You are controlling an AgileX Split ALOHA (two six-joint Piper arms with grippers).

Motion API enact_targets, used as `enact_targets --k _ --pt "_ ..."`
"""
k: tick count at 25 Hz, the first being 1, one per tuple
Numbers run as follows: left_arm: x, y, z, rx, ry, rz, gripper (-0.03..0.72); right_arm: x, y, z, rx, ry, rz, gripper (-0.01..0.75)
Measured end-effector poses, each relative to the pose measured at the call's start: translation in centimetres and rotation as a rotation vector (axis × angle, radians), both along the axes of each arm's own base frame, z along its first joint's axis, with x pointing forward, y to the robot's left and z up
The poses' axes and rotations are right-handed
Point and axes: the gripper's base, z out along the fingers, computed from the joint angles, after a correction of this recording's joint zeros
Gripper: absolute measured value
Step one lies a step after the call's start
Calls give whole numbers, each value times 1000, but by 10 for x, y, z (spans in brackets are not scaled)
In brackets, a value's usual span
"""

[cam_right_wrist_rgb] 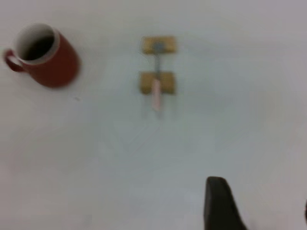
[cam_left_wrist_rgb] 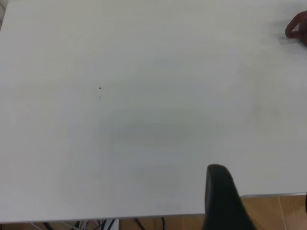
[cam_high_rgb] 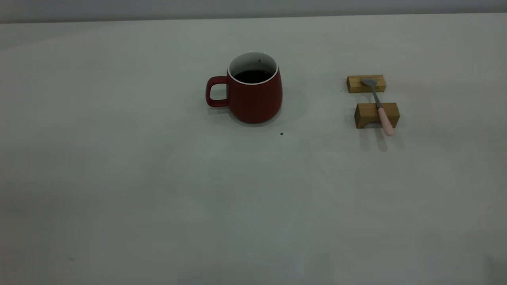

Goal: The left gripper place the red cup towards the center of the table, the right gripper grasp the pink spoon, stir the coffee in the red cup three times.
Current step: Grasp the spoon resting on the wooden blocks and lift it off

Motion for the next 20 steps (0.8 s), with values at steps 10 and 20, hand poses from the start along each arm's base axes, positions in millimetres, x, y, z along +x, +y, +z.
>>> enact_targets --k 10,20 --pt "0 0 0 0 0 0 478 113 19 -51 131 263 94 549" --pt "0 0 0 -1 0 1 478 201 64 -140 114 554 193 550"
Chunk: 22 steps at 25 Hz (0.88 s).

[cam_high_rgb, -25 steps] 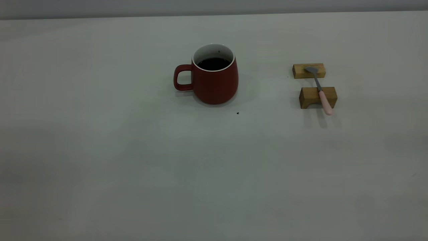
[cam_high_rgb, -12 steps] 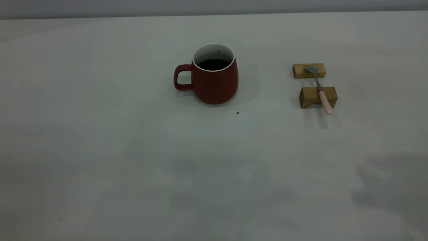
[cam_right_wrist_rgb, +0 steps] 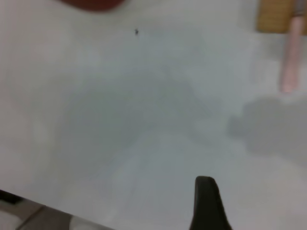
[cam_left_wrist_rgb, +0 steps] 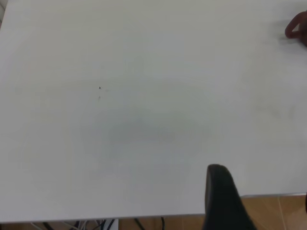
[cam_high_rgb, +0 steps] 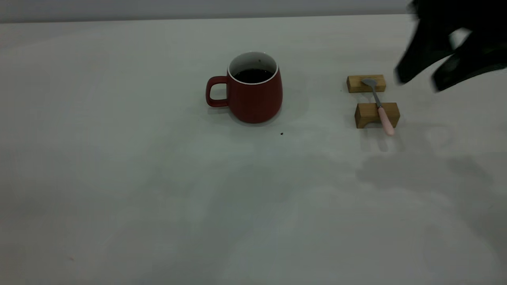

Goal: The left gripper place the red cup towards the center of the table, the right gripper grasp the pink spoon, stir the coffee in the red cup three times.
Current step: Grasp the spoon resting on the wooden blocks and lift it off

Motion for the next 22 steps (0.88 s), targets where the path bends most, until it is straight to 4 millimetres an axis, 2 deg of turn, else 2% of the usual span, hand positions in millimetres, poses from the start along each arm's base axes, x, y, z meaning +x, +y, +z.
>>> enact_targets --k 6,9,13,22 --pt "0 0 0 0 0 0 478 41 8 -47 -79 107 -15 550" --pt "0 0 0 0 0 0 478 55 10 -61 -115 123 -13 550" --pt "0 0 0 0 0 0 478 62 9 -77 -155 135 10 551" --pt "0 0 0 0 0 0 478 65 8 -97 -163 125 -16 551"
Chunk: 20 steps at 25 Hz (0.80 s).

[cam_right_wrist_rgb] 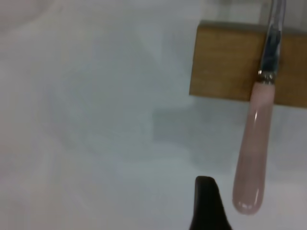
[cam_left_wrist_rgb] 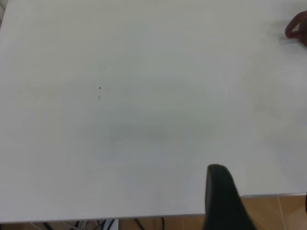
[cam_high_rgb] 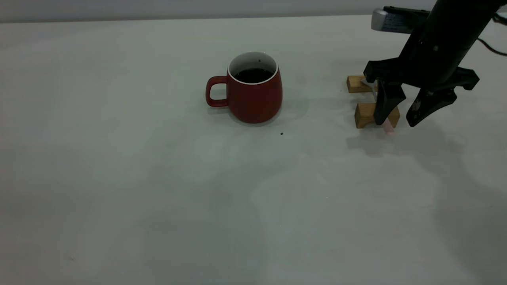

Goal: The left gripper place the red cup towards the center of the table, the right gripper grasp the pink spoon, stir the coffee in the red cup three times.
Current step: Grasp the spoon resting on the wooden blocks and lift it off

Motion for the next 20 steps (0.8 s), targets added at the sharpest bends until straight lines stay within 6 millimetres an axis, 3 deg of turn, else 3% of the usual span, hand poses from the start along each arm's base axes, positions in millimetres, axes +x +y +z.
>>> enact_targets --k 11,20 --pt "0 0 0 0 0 0 478 2 0 -12 -5 -15 3 551" --pt "0 0 0 0 1 0 478 0 -1 -34 -16 -2 22 550"
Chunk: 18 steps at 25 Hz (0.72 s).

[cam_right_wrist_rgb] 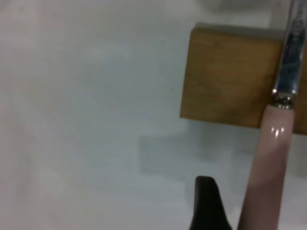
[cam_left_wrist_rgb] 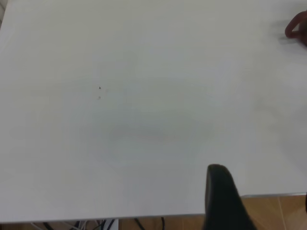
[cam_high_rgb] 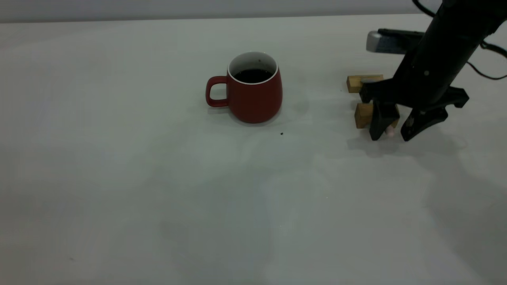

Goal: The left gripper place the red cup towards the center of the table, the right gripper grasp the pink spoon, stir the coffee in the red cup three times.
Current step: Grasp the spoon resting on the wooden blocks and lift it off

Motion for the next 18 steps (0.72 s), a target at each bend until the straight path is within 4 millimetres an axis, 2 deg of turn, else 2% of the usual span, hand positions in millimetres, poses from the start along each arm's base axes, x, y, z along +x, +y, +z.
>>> enact_targets --k 2,4,6,9,10,14,16,18 --pt "0 0 0 0 0 0 478 -1 0 -3 -1 7 1 527" --pt "0 0 0 0 0 0 478 -1 0 -3 -2 7 2 473" --pt "0 0 0 0 0 0 478 0 0 -3 -2 4 2 382" --pt "0 0 0 0 0 0 478 0 0 -3 -2 4 3 169" --pt "0 0 0 0 0 0 478 0 0 -3 -2 4 3 122" --pt "0 0 0 0 0 0 478 0 1 4 5 5 8 123" --pt "0 0 0 0 0 0 478 2 3 20 20 8 18 123" --pt "0 0 0 0 0 0 478 4 6 44 57 10 15 123"
